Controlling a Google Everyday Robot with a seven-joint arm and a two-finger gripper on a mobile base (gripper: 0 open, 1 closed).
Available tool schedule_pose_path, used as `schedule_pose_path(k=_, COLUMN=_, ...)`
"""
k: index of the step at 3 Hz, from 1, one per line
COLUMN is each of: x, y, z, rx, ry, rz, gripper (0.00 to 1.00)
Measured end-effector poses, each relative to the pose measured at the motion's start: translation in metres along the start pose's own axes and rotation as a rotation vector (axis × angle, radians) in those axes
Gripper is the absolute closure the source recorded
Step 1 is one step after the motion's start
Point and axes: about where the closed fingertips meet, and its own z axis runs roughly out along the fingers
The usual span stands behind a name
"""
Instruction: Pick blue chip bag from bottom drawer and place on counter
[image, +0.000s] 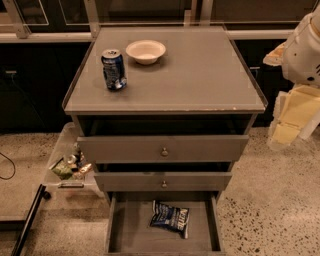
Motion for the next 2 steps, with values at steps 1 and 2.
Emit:
schedule_pose_path(k=1, x=0.0000, y=0.0000, z=-0.0001, rx=0.000, ry=-0.001, rz=0.000, gripper=0.00)
schedule_pose_path(k=2, x=-0.0018, y=0.0005, z=-0.0024, rx=0.006, ry=-0.028, rz=-0.006, gripper=0.00)
